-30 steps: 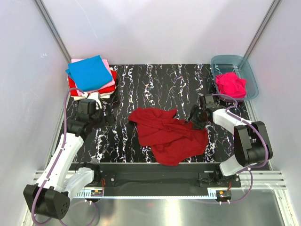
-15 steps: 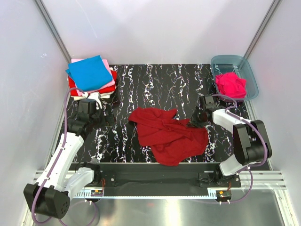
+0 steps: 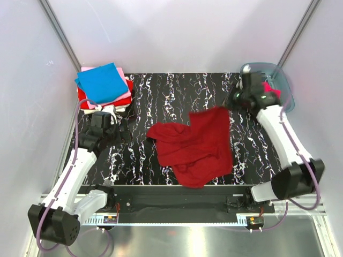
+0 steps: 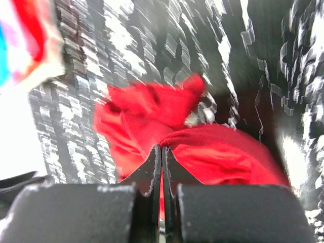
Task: Fold and stack the t-shirts
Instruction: Flatten the tshirt out
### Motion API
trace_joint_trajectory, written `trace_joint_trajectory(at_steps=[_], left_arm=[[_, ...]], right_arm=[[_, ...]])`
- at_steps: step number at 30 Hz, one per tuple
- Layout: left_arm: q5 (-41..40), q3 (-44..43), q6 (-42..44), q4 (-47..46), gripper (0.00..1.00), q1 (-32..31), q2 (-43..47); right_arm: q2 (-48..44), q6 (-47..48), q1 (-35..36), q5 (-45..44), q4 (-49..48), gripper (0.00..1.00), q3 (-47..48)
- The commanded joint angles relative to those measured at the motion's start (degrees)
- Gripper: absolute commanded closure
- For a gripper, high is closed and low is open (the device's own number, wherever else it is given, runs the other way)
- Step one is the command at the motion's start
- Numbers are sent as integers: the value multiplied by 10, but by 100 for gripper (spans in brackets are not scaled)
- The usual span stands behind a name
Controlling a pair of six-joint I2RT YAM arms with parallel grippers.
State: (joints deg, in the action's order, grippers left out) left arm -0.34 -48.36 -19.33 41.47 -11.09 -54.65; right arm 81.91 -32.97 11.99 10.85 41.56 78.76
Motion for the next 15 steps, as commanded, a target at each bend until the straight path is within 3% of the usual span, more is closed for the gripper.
trace_joint_trajectory(at_steps=[1,4,7,12,15], left_arm=[[-15,-25,-15,3,1,-2,-8],[24,-24,-49,-15,1,-2,-12],[43,-21,-81,-67,1,-10,-36],[59,-11,-126,-140,1,-35,-131],[67,6,-152,-225,9,-75,-185]], right_arm=[[-67,44,-1,-41,127,100,140],[-123,51,-1,-90,167,100,183],[-179,54,-1,-144,187,100,155],[-238,45,-2,-147,165,100,15],[-250,40,-1,-125,144,100,-43]])
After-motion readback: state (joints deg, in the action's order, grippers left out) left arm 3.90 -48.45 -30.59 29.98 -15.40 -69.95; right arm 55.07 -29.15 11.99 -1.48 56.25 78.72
